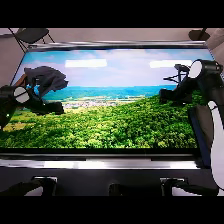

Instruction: Fold the shirts.

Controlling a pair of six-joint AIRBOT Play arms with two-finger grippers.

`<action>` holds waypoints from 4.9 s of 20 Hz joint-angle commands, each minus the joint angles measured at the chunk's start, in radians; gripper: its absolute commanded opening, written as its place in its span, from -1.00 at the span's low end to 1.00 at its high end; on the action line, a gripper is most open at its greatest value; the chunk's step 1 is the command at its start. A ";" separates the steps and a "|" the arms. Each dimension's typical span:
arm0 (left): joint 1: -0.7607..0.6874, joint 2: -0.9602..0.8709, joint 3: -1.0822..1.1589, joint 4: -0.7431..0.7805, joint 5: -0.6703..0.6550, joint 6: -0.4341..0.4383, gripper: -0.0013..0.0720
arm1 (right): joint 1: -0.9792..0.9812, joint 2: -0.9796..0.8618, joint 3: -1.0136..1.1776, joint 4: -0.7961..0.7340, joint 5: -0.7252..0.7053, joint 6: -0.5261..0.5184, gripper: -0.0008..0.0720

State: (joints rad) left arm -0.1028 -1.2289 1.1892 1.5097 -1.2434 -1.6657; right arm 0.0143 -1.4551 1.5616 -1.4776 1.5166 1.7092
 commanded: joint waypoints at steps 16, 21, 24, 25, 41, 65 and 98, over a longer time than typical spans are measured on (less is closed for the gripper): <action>0.000 0.001 0.000 0.000 0.000 0.000 0.95 | 0.000 -0.001 0.000 0.000 0.000 0.000 0.57; -0.005 0.001 0.000 -0.015 0.062 -0.108 0.95 | 0.000 -0.001 0.000 0.000 0.000 0.000 0.57; -0.005 0.001 0.000 -0.026 0.108 -0.135 0.95 | 0.000 -0.001 -0.001 0.001 -0.054 0.000 0.57; -0.005 0.001 0.000 -0.027 0.122 -0.135 0.95 | 0.000 -0.001 0.000 0.001 -0.090 0.000 0.57; 0.795 -0.392 0.344 -0.708 0.129 -0.235 0.95 | 0.001 -0.001 -0.001 0.004 -0.133 0.001 0.57; 0.813 -0.617 0.245 -0.673 0.541 -0.114 -0.86 | 0.000 -0.001 0.000 0.157 -0.018 0.000 0.57; -0.487 -0.140 -0.077 -0.339 -0.045 0.238 0.99 | 0.000 0.428 -0.001 0.011 0.124 -0.079 0.58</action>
State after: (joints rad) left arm -0.5869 -1.2743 1.0752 1.1469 -1.2186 -1.4597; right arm 0.0143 -1.0084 1.5616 -1.4673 1.6386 1.6184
